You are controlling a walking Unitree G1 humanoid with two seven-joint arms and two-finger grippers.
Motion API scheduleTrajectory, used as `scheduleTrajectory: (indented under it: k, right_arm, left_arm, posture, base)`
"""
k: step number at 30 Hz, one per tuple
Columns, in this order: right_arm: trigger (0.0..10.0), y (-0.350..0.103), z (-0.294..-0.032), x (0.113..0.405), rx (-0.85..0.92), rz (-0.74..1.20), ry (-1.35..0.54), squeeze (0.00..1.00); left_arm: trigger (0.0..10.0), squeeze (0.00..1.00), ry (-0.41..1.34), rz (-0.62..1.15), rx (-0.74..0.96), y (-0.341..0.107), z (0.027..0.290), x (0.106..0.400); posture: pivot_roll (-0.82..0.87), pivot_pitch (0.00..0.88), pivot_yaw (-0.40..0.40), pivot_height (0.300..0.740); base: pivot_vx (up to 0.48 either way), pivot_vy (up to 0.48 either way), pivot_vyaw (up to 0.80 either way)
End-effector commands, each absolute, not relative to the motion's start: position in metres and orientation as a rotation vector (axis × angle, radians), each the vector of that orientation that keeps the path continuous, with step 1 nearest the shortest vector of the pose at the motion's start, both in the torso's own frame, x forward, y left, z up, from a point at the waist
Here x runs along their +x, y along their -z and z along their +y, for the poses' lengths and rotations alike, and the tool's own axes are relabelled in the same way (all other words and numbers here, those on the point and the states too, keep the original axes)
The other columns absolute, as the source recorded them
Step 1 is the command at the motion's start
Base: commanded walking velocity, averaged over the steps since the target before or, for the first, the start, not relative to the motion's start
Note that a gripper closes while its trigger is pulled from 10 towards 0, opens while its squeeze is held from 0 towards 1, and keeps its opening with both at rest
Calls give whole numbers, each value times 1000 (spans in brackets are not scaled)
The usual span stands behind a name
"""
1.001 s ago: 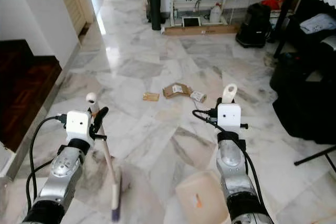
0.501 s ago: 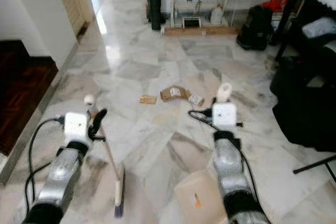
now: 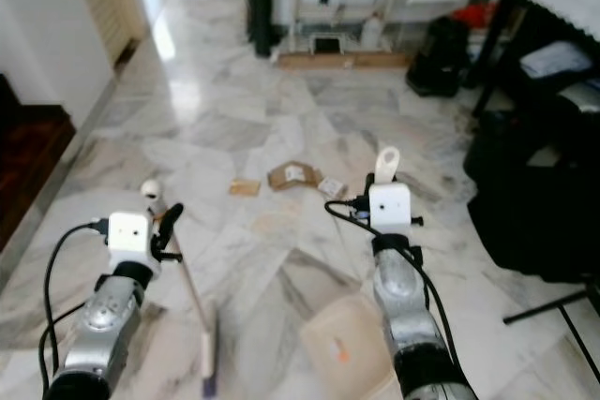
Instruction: Sweep floor
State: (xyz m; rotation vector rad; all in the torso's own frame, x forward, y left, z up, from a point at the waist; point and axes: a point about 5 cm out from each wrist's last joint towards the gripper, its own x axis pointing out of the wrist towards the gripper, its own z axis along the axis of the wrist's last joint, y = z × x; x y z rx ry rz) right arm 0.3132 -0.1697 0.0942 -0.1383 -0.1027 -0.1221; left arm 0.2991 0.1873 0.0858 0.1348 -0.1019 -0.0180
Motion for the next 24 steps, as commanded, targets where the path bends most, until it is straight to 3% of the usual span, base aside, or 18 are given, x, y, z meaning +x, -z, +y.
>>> scheduleTrajectory:
  k: [1, 24]
  right_arm:
    - [10000, -95, -179, 310, -142, -101, 163, 0]
    - [10000, -100, -181, 312, -155, -99, 158, 0]
  left_arm:
    - [10000, 0, 18, -158, 135, -96, 184, 301]
    - [10000, 0, 24, -167, 133, -100, 182, 302]
  posture:
    - [69, 0, -9, 740]
    - [65, 0, 6, 740]
  base:
    - [281, 0, 0]
    - [289, 0, 0]
